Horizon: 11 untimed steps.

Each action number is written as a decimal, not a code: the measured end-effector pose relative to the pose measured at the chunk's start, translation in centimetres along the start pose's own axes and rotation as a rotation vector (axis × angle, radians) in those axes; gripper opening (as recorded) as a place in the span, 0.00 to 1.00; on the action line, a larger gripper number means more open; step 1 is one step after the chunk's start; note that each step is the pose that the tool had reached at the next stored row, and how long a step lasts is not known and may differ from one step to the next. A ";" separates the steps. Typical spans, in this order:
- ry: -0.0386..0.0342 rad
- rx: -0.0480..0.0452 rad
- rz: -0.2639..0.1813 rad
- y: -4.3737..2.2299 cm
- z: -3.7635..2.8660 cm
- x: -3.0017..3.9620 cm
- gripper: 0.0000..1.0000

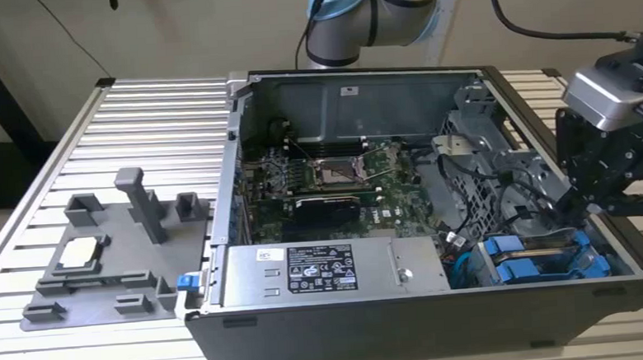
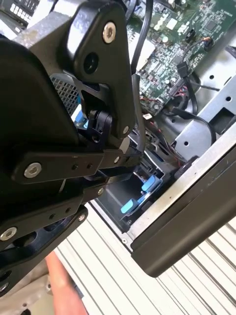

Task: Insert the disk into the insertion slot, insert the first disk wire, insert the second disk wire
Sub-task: 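Insert the first disk wire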

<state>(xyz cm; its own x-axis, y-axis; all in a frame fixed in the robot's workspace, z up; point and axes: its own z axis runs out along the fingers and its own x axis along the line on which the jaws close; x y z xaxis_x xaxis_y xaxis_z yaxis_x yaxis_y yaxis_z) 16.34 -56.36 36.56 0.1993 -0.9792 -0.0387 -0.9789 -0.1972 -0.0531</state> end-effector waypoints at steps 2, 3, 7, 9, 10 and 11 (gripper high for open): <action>-0.0239 0.0050 0.003 0.01 0.04 0.02 0.19; -0.0264 0.0058 0.008 0.02 0.09 0.06 0.19; -0.0256 0.0077 0.039 0.07 0.39 0.24 0.19; -0.0243 0.0087 0.060 0.08 0.60 0.26 0.19; -0.0238 0.0092 0.070 0.09 0.71 0.27 0.19; -0.0236 0.0092 0.077 0.10 0.81 0.28 0.19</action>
<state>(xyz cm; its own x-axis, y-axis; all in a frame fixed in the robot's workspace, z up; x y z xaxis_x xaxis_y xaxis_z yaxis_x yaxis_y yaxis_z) 16.34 -56.62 35.74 0.1246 -0.9900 -0.0665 -0.9910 -0.1208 -0.0583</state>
